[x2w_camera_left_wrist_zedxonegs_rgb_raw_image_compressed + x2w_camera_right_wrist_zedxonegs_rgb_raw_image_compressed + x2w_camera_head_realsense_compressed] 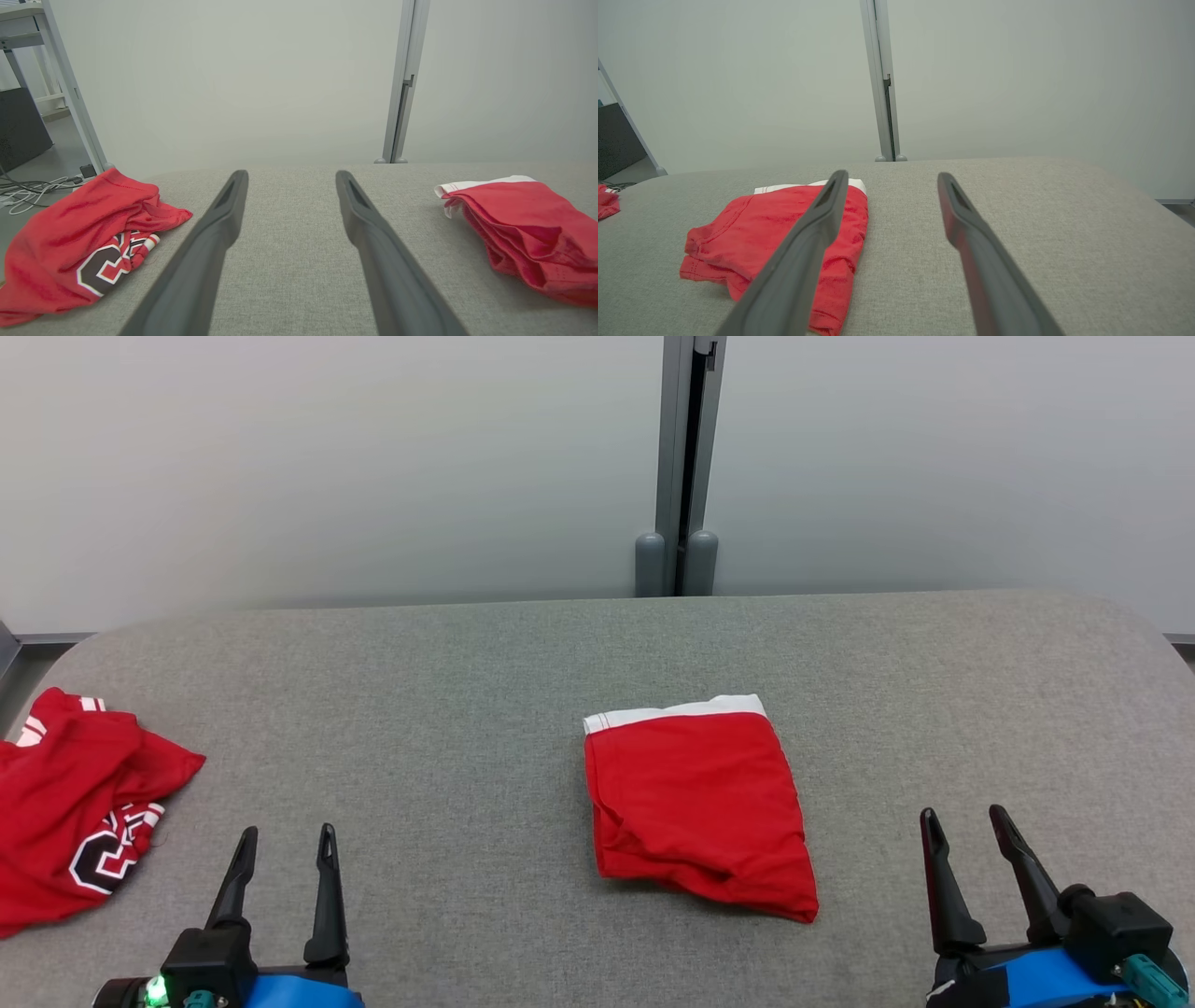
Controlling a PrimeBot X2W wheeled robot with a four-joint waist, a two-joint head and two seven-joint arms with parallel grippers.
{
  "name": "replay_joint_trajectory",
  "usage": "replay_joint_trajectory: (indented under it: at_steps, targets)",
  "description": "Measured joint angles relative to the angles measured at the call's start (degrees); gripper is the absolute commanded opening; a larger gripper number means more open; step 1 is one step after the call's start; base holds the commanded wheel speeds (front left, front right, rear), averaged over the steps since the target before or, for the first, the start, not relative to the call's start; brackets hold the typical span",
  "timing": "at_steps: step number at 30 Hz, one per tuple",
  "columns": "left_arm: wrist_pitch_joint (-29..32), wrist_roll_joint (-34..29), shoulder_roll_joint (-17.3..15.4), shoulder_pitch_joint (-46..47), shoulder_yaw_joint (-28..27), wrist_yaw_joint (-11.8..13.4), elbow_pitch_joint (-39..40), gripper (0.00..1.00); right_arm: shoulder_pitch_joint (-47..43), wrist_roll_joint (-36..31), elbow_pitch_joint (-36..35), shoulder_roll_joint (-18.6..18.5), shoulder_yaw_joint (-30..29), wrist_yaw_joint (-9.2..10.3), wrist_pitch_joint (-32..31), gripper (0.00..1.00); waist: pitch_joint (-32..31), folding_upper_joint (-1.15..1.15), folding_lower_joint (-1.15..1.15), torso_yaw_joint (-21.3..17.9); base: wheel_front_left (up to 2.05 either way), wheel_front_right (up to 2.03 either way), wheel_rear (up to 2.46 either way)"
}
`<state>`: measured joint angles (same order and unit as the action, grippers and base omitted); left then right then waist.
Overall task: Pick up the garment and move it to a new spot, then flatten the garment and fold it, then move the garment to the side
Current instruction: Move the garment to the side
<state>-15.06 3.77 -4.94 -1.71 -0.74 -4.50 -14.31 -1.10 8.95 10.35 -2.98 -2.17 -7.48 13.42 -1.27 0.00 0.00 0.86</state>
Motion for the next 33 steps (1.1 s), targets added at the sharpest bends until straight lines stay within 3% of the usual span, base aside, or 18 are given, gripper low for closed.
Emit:
replay_joint_trajectory:
  at_steps: [18, 33]
  targets:
    - [0.0, 0.5, -0.3, -0.3, 1.2, 0.9, 0.3, 1.00, 0.5, -0.7, 1.2, 0.1, 0.0, 0.00, -1.3, 1.00, 0.5, 0.00, 0.00, 0.9, 0.00, 0.00, 0.00]
    - [0.0, 1.3, -0.5, 2.8, 2.1, 0.6, 0.1, 1.00, 18.5, -3.4, 5.5, -1.4, 4.5, 0.00, -7.5, 1.00, 4.7, 0.00, 0.00, 3.1, 0.00, 0.00, 0.00]
